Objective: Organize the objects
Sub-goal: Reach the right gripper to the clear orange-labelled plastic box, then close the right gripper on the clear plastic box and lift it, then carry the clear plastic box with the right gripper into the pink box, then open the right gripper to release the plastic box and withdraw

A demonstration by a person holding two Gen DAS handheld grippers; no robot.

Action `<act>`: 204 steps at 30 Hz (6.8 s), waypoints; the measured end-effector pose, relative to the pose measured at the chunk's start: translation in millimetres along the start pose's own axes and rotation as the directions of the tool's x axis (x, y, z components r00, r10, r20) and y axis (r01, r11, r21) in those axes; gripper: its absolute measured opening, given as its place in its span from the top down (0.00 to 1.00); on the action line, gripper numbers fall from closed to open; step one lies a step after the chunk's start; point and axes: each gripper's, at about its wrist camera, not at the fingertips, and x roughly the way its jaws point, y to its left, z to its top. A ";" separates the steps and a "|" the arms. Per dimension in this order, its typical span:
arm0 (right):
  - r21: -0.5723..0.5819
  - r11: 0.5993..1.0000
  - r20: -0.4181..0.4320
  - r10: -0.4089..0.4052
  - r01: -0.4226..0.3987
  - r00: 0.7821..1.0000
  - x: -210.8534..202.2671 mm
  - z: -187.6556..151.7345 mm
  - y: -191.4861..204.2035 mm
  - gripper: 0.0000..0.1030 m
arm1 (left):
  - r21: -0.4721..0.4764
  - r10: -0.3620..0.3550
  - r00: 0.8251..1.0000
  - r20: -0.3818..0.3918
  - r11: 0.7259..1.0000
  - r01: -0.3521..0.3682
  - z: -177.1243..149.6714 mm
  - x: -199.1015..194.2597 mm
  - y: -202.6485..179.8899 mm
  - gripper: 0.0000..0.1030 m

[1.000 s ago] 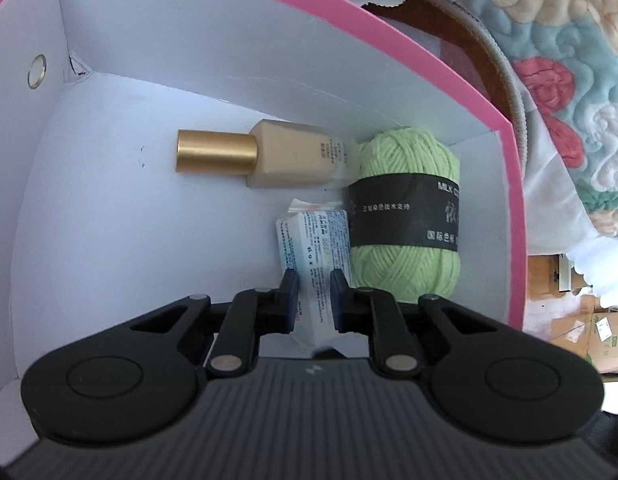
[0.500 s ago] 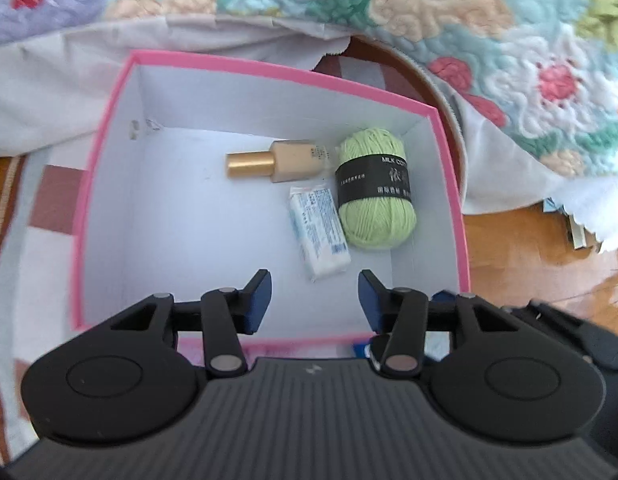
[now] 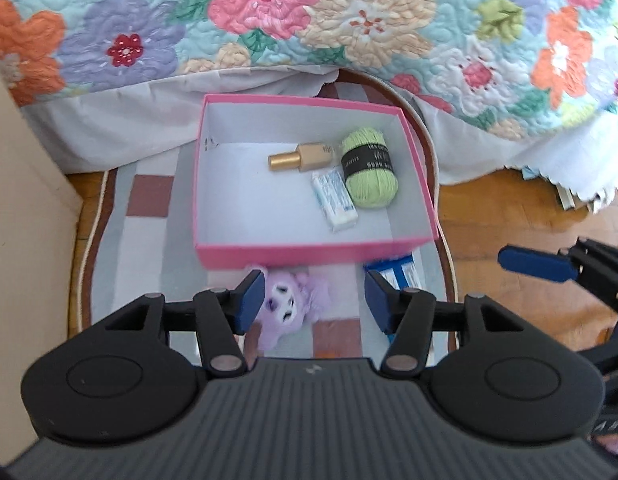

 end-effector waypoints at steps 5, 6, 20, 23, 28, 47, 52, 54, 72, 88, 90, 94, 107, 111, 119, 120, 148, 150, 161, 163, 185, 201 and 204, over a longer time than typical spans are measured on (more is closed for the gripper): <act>-0.036 0.998 -0.031 0.056 -0.057 0.998 -21.5 -10.1 19.6 0.28 | 0.021 0.002 1.000 -0.014 1.000 -0.001 -25.0 -28.7 3.2 0.46; -0.050 0.997 -0.037 0.064 -0.066 0.997 -25.6 -11.9 24.3 0.25 | 0.026 0.000 1.000 -0.015 1.000 0.000 -30.8 -34.7 4.2 0.45; -0.147 0.972 -0.117 0.166 -0.183 0.979 -5.7 -48.5 79.0 0.09 | 0.011 0.015 1.000 -0.013 1.000 -0.015 -88.7 -48.3 38.1 0.32; -0.178 0.965 -0.120 0.171 -0.191 0.978 15.4 -59.4 90.1 0.09 | 0.008 0.031 0.999 -0.013 0.999 -0.031 -98.0 -35.2 50.8 0.30; -0.199 0.954 -0.081 0.213 -0.225 0.974 46.6 -69.4 96.9 0.09 | -0.027 0.030 0.999 -0.024 0.999 -0.031 -102.2 -6.7 76.1 0.30; -0.145 0.974 -0.097 0.159 -0.172 0.983 183.9 -98.6 79.2 0.09 | -0.139 0.037 0.999 -0.008 0.990 -0.038 -102.6 110.7 139.2 0.29; -0.145 0.983 -0.116 0.099 -0.115 0.988 215.4 -108.5 80.8 0.10 | -0.152 0.097 0.995 -0.009 0.984 -0.097 -99.6 131.7 149.0 0.29; -0.126 0.986 -0.119 0.093 -0.108 0.989 223.1 -111.4 78.4 0.11 | -0.180 0.077 0.997 -0.009 0.981 -0.077 -100.1 139.0 155.4 0.32; -0.123 0.990 -0.107 0.052 -0.065 0.993 230.7 -118.1 80.3 0.13 | -0.172 -0.117 0.992 -0.055 0.979 0.106 -118.2 152.9 137.2 0.60; -0.229 0.973 -0.115 -0.016 -0.011 0.993 226.1 -130.4 82.8 0.30 | -0.353 -0.140 0.990 -0.017 0.927 0.125 -127.6 159.0 153.4 0.47; -0.231 0.973 -0.115 -0.025 -0.002 0.993 224.4 -130.3 83.7 0.30 | -0.366 -0.154 0.988 -0.006 0.920 0.141 -128.4 160.1 154.2 0.52; -0.208 0.978 -0.126 -0.012 -0.014 0.992 216.3 -129.3 80.1 0.31 | -0.345 -0.153 0.988 -0.001 0.928 0.144 -134.9 154.7 145.1 0.52; -0.167 0.982 -0.047 0.081 -0.088 0.996 142.4 -128.9 60.1 0.32 | -0.270 -0.102 0.988 0.116 0.954 0.130 -163.0 88.5 96.1 0.52; -0.211 0.972 -0.008 0.101 -0.100 0.995 120.9 -134.3 63.3 0.32 | -0.290 -0.102 0.981 0.166 0.946 0.147 -180.9 68.5 82.1 0.53; -0.250 0.965 0.033 0.095 -0.084 0.995 78.9 -131.8 77.5 0.32 | -0.259 -0.116 0.974 0.195 0.952 0.166 -190.6 43.7 54.2 0.53; -0.250 0.965 0.040 0.095 -0.082 0.995 78.4 -130.8 75.9 0.32 | -0.253 -0.119 0.973 0.199 0.953 0.168 -189.8 39.4 50.6 0.53; -0.280 0.959 0.138 0.011 0.028 0.990 36.5 -17.4 50.4 0.33 | -0.108 -0.139 0.971 0.197 0.981 0.162 -55.5 -18.3 4.8 0.53; -0.272 0.962 0.127 0.002 0.033 0.992 46.6 -7.1 41.3 0.33 | -0.114 -0.134 0.973 0.187 0.981 0.157 -35.5 -7.2 3.3 0.53; -0.098 0.994 -0.037 0.036 -0.040 0.999 141.7 36.0 -34.2 0.33 | -0.252 -0.147 0.989 0.015 0.957 0.146 60.2 92.7 24.5 0.53; -0.062 0.998 -0.067 0.025 -0.029 0.997 165.2 36.4 -44.8 0.33 | -0.274 -0.147 0.989 -0.021 0.952 0.136 69.9 118.5 31.5 0.53; 0.134 0.990 -0.197 -0.013 0.041 0.980 271.2 12.3 -90.9 0.34 | -0.462 -0.154 0.987 -0.050 0.880 0.114 65.1 238.4 78.8 0.66; 0.131 0.988 -0.145 -0.067 0.086 0.987 215.5 0.6 -96.5 0.29 | -0.456 -0.108 0.992 -0.065 0.887 0.067 54.1 247.9 69.2 0.79; 0.095 0.992 -0.109 -0.072 0.083 0.991 189.8 0.5 -89.9 0.29 | -0.427 -0.111 0.992 -0.059 0.901 0.076 51.5 228.9 67.4 0.76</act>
